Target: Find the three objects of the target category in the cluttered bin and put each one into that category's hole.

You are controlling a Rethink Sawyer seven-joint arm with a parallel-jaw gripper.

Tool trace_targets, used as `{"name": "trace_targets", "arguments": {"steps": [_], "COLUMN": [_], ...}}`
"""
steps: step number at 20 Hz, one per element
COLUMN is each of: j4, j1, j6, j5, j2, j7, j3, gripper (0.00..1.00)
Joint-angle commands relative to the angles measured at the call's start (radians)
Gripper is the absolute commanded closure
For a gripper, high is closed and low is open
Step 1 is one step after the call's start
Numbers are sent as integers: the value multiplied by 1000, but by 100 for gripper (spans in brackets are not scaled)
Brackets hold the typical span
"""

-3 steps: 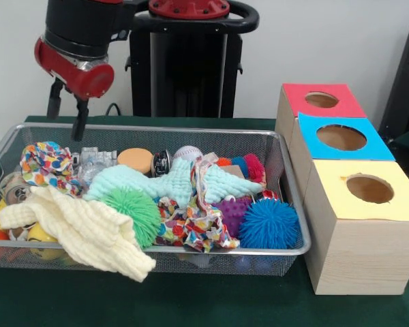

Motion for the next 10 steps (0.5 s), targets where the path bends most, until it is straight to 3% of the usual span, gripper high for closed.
{"name": "trace_targets", "arguments": {"steps": [1, 10], "j4": [106, 114], "j1": [-28, -30], "j6": [-71, -85], "j5": [-80, -115], "j2": [18, 15], "j7": [23, 61], "j3": [186, 205], "gripper": [0, 0]}}
